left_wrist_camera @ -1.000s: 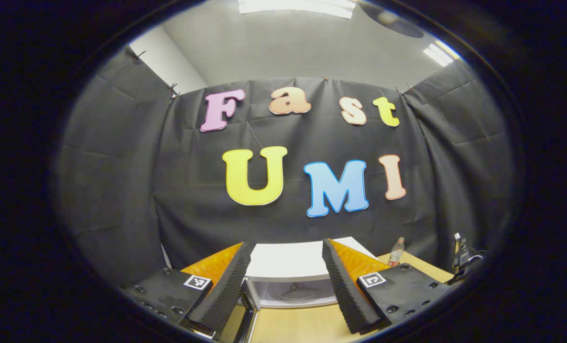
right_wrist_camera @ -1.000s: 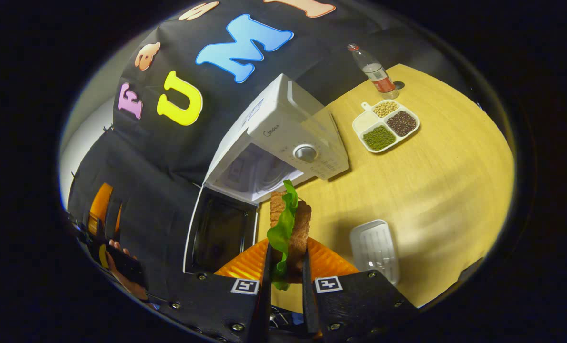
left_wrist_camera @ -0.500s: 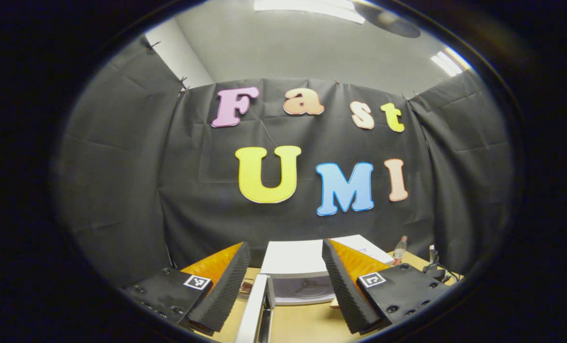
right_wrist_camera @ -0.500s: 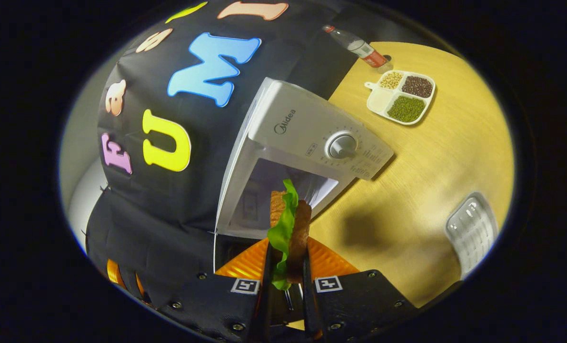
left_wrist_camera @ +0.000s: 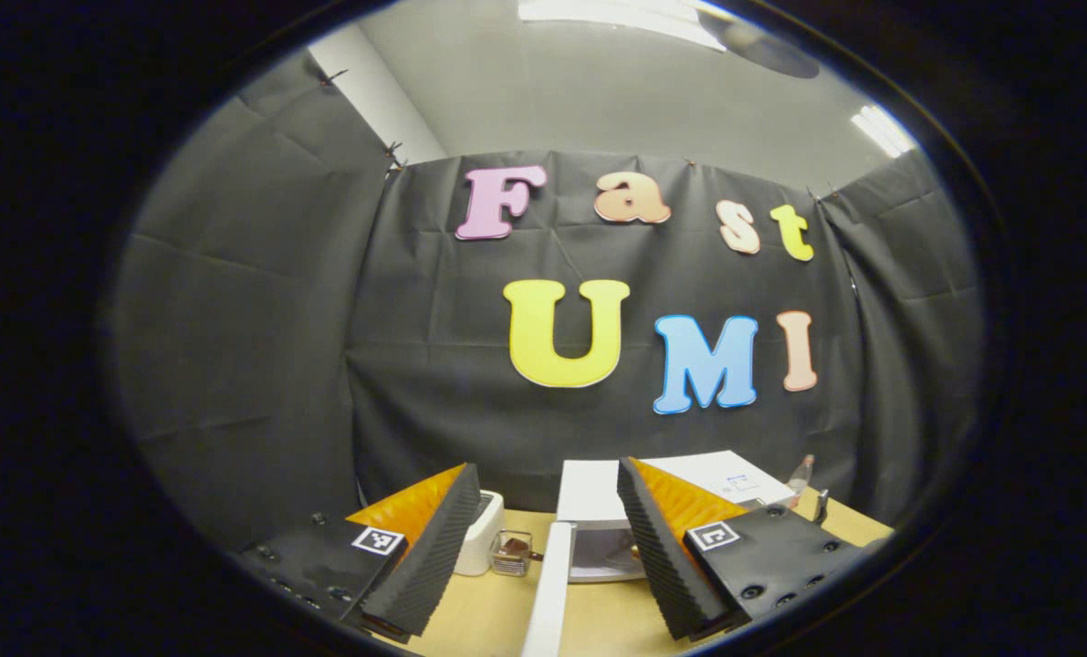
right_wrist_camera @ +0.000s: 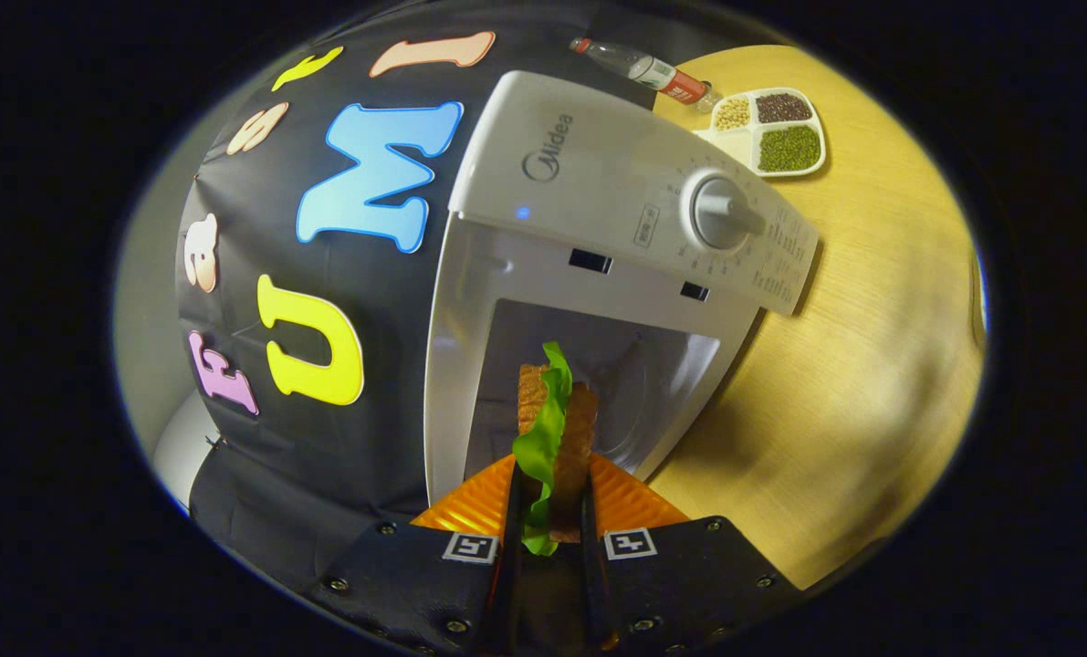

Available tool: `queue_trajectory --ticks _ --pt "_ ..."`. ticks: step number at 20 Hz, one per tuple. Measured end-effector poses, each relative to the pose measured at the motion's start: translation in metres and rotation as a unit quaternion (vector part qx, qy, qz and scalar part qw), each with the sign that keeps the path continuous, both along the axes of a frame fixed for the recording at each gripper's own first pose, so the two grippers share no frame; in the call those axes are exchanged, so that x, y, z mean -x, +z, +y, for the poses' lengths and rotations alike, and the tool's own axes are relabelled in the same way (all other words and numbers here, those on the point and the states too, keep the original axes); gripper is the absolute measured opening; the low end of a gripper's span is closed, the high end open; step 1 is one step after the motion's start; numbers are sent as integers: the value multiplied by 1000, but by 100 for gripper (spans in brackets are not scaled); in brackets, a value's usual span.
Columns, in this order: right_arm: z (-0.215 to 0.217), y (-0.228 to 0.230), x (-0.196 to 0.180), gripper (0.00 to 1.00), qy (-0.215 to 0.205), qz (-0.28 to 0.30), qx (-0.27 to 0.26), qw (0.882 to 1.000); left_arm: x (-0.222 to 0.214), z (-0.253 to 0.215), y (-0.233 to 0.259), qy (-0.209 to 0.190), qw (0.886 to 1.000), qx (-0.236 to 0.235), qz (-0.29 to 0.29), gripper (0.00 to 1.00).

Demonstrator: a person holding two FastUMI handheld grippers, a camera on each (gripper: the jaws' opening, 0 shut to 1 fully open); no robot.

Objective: Open the microwave oven with the left hand, put the food in, and close the microwave oven.

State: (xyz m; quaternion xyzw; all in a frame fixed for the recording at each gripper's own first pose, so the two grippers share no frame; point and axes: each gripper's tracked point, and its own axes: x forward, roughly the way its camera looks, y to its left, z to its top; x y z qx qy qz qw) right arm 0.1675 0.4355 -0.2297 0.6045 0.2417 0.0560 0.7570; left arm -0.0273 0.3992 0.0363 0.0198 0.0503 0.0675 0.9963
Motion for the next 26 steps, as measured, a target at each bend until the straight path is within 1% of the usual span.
queue_trajectory --ticks 2,4,8,11,13,14,16,17,18,19,20,21,22,23,25,26 --pt "12 -13 -16 28 -21 16 -15 1000 4 14 -3 8 1000 -2 1 98" --pt "15 -25 -37 28 -52 20 -17 998 9 32 -11 21 1000 -10 5 97" --pt "25 -48 -67 28 -112 45 -36 992 23 59 -27 41 999 -16 28 96" --pt "38 -59 -78 28 -142 49 -50 987 32 84 -26 68 997 -22 31 96" --pt "42 -61 -86 28 -163 50 -67 983 39 94 -28 81 996 -13 31 97" --pt "42 -63 -92 28 -172 52 -72 981 41 96 -28 84 996 -11 31 95" --pt "45 -69 -100 28 -176 63 -68 980 46 102 -27 91 995 -16 30 96" --pt "49 -72 -99 33 -168 73 -59 981 48 104 -26 92 995 -16 29 97" --pt "50 -76 -94 34 -157 83 -44 983 49 104 -27 92 995 -13 30 98" --pt "53 -79 -91 43 -149 95 -30 984 51 103 -30 91 995 -9 31 96" --pt "53 -80 -90 49 -144 96 -26 985 51 102 -31 91 995 -6 30 98" --pt "53 -76 -88 59 -140 96 -24 985 52 103 -31 91 995 -4 27 98" --pt "52 -72 -84 64 -133 97 -17 986 51 101 -30 92 995 -1 24 96" --pt "52 -68 -78 76 -122 98 -8 988 49 100 -30 91 996 2 21 96" --pt "53 -65 -64 90 -89 97 10 991 46 95 -28 87 996 7 15 96" --pt "52 -63 -55 90 -74 93 10 993 43 93 -29 85 996 8 11 96"
